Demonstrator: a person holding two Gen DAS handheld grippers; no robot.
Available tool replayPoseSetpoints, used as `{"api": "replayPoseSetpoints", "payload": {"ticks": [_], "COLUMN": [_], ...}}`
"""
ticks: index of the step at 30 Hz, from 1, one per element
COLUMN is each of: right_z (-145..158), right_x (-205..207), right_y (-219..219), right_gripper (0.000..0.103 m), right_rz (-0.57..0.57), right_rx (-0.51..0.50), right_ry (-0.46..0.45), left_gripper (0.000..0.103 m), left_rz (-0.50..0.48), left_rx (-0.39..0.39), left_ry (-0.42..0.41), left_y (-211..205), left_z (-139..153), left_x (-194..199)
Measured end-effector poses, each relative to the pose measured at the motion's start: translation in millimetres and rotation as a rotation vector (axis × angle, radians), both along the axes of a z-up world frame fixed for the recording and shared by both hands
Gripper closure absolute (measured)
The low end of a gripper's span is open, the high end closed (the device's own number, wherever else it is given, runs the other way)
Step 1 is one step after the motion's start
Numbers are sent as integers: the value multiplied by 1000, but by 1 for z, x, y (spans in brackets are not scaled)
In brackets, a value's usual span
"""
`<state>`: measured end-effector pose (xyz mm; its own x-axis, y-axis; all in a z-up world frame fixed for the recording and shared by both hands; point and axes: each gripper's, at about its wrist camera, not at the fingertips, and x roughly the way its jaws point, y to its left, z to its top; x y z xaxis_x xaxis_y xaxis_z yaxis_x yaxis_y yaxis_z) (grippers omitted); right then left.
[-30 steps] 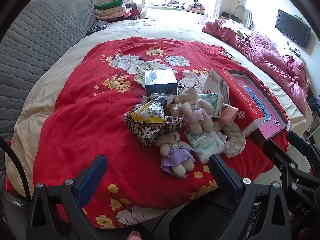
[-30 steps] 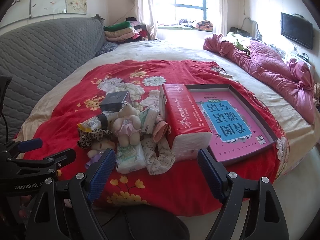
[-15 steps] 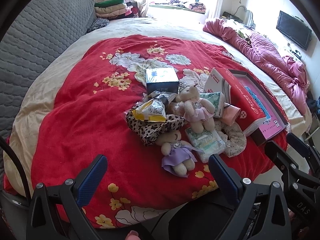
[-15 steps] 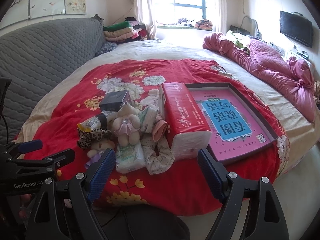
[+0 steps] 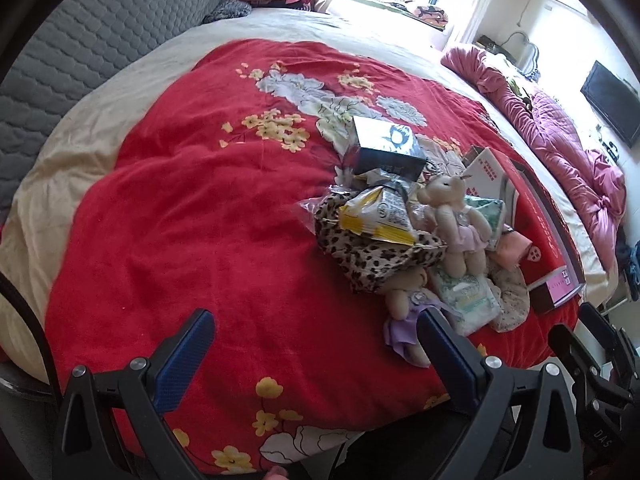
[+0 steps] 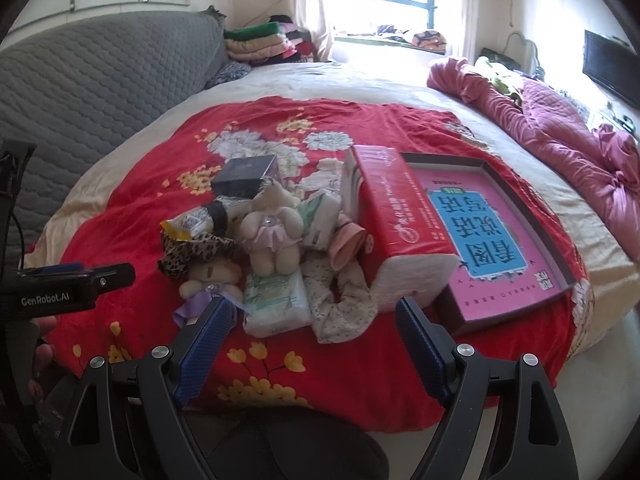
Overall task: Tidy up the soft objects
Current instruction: 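Lower the left tool onto the white-and-yellow snack bag and close it, then lift the snack bag with the left tool while the right tool grasps the cream teddy bear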
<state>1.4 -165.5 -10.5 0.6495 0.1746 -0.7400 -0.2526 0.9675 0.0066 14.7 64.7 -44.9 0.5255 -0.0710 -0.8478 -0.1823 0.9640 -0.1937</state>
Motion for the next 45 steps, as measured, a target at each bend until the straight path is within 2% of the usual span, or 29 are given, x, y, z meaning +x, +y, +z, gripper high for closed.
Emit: {"api": "replayPoseSetpoints", "payload": {"ticks": [4, 11, 13, 15, 18, 24, 27, 30, 36, 42, 44, 45], "right_z": [-7, -18, -21, -21, -19, -14, -20, -28, -45, -67, -71, -71], "right_x": [8, 21, 25, 27, 33, 52, 61, 67, 86, 107, 112, 113], "right_y": [2, 9, 10, 10, 10, 20, 31, 45, 65, 72, 71, 69], "right_gripper": [18, 18, 18, 18, 18, 18, 18, 18, 19, 28, 38, 48], "right_rz": [0, 10, 11, 10, 8, 41, 64, 90, 96, 69, 56, 53], "right_rx": [-1, 1, -3, 2, 12, 22, -5, -23, -88, -141, -150, -137], "right_ry": [16, 45, 55, 60, 59, 33, 44, 59, 75, 121, 117, 121], "left_gripper": [1, 3, 9, 23, 35, 39, 47, 51, 55, 55, 55, 56], "left_rz": [-16, -125, -158, -176, -220, -264, -285, -300, -333, -339, -339, -336], "left_rx": [-28, 14, 15, 33, 6, 22, 32, 11, -6, -33, -37, -41], "left_ry": [-1, -9, 15, 37, 59, 74, 83, 96, 100, 101, 104, 102], "left_y": [2, -15, -21, -28, -32, -35, -36, -36, -35, -32, -32, -32], "left_z": [-3, 8, 4, -2, -8, -14, -17, -21, -25, -27, -28, -28], "left_x": [17, 77, 91, 103, 115, 128, 132, 135, 137, 138, 138, 138]}}
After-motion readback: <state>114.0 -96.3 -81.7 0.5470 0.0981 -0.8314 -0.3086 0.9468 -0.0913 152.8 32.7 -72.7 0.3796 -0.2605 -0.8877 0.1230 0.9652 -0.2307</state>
